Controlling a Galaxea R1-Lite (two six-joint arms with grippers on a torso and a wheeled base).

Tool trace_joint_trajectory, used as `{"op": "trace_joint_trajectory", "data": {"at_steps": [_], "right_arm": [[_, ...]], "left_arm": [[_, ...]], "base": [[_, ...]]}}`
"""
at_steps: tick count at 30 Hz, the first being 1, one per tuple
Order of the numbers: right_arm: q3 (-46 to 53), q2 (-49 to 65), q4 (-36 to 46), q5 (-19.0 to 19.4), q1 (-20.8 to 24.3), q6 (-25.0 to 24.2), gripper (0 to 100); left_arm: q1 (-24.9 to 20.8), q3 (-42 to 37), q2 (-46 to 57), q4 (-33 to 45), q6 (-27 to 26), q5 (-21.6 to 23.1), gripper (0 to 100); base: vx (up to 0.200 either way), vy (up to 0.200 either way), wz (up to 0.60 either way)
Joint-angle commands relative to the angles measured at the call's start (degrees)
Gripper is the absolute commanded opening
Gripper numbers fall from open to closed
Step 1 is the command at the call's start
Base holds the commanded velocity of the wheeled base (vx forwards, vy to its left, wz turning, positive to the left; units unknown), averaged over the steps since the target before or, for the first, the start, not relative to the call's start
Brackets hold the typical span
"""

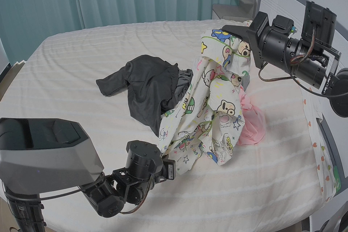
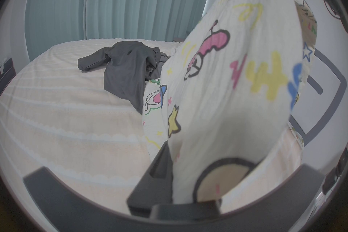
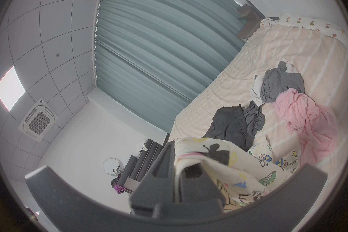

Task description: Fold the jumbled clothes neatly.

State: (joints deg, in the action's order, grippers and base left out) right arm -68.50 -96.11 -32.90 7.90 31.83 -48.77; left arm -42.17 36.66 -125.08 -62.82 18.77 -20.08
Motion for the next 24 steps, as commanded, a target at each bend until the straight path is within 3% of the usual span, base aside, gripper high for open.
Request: {"op": "trace_joint_trajectory", "data": {"at_steps": [1, 14, 24], "right_arm": [[0.91, 0.49, 0.03, 0.01, -0.63, 0.00, 0], [4.78, 1.19, -0.06, 0.36, -7.31, -0.36, 0], [6.45, 1.28, -0.14, 0.19, -5.37, -3.17, 0]], "left_arm": [[0.42, -1.41, 5.10, -0.11, 0.04, 0.04, 0], [7.71, 0.61, 19.87, 3.76, -0.14, 0.57, 0], [5.60, -1.59, 16.97, 7.01, 0.04, 0.83, 0]], "base": [[0.000, 0.000, 0.00], [0.000, 0.000, 0.00], [0.000, 0.000, 0.00]]}}
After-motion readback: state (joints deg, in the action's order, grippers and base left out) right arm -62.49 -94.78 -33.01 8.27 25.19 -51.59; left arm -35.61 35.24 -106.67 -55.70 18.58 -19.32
